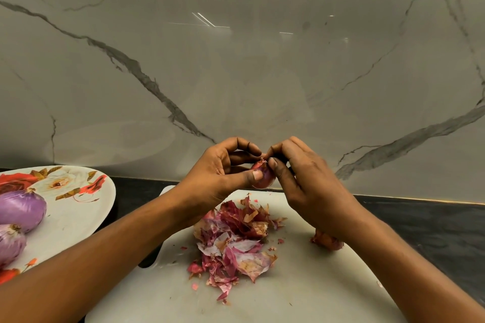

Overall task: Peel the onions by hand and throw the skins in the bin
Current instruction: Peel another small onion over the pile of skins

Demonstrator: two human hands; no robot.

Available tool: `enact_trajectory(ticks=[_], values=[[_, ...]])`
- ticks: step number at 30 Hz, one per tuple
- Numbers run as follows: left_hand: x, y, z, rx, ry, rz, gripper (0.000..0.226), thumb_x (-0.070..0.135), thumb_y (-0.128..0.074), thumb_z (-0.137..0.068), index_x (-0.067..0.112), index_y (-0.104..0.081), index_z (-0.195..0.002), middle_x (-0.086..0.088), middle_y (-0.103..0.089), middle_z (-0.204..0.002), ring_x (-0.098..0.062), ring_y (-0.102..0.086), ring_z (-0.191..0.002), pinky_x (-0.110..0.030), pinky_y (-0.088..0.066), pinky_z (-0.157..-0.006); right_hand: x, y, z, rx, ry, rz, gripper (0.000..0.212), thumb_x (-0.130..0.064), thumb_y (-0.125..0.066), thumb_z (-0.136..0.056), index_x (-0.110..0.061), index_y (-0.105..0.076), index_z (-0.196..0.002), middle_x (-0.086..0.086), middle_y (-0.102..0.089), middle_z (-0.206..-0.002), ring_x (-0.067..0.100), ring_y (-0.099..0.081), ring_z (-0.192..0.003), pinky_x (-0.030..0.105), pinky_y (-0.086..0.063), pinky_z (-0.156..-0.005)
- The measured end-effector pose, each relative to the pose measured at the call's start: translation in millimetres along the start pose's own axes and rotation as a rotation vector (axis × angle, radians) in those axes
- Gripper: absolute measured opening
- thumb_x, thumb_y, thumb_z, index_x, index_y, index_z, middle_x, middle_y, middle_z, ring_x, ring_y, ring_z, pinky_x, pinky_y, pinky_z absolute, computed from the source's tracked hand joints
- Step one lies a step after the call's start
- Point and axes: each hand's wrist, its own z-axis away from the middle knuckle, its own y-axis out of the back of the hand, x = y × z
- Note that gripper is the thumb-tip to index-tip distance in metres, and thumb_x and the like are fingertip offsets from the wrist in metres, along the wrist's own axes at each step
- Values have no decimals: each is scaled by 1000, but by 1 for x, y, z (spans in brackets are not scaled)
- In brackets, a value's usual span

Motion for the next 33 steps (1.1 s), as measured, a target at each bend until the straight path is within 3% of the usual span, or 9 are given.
enact_trajectory(ticks=[6,14,17,19,21,23,26,29,33], values=[[0,0,1,-36,6,54,44,9,-77,-85,9,-61,-126,-13,-72,-125,-32,-71,-118,-46,-58,-103,-4,-1,1,-56,-45,-8,7,-26,-42,-111,-26,-47,-107,-13,-43,-100,9,-46,-85,20,-43,-69],[1,3,0,-54,6,138,44,5,-74,-87,10,-60,-129,-14,-70,-130,-32,-68,-123,-43,-60,-97,-5,0,0,0,-145,-135,11,-21,-41,-112,-24,-48,-103,-6,-48,-96,1,-45,-77,17,-44,-69],[1,4,-1,-50,4,158,46,6,-74,-85,13,-60,-129,-12,-70,-131,-31,-68,-124,-42,-60,-96,-2,2,-3,50,-183,-172,15,-20,-40,-112,-23,-49,-101,0,-52,-98,11,-53,-85,27,-49,-71],[3,7,-2,-37,-5,163,49,7,-74,-84,14,-59,-130,-8,-71,-132,-29,-67,-126,-42,-60,-97,3,7,-5,134,-237,-259,16,-20,-40,-112,-21,-52,-101,4,-56,-97,25,-58,-88,48,-55,-78],[6,10,-3,-33,-26,150,54,7,-73,-84,14,-57,-134,-6,-72,-133,-26,-67,-127,-42,-59,-100,6,11,-6,189,-263,-354,17,-18,-44,-111,-22,-57,-99,7,-61,-92,31,-61,-86,55,-56,-76],[8,9,-3,-31,-42,124,58,7,-73,-83,14,-55,-137,-4,-72,-133,-24,-67,-127,-41,-58,-103,4,13,-4,162,-250,-369,16,-16,-54,-106,-22,-64,-94,6,-66,-86,27,-65,-81,51,-58,-73],[7,6,-1,-18,-49,70,60,7,-75,-83,15,-55,-138,-3,-73,-132,-24,-68,-126,-44,-54,-108,1,9,-1,136,-187,-275,7,-16,-72,-96,-22,-72,-92,-6,-72,-86,10,-69,-82,33,-62,-71],[6,5,-1,2,-49,40,59,9,-77,-82,13,-57,-136,-3,-74,-130,-24,-69,-124,-47,-53,-110,4,9,-1,179,-155,-267,7,-19,-82,-89,-22,-77,-94,-9,-74,-90,9,-72,-89,31,-63,-73],[5,4,-1,18,-42,15,54,9,-79,-81,14,-61,-132,-2,-75,-126,-22,-71,-119,-44,-55,-107,1,10,0,162,-104,-276,13,-20,-80,-90,-24,-83,-102,-12,-76,-96,8,-72,-94,30,-64,-73]])
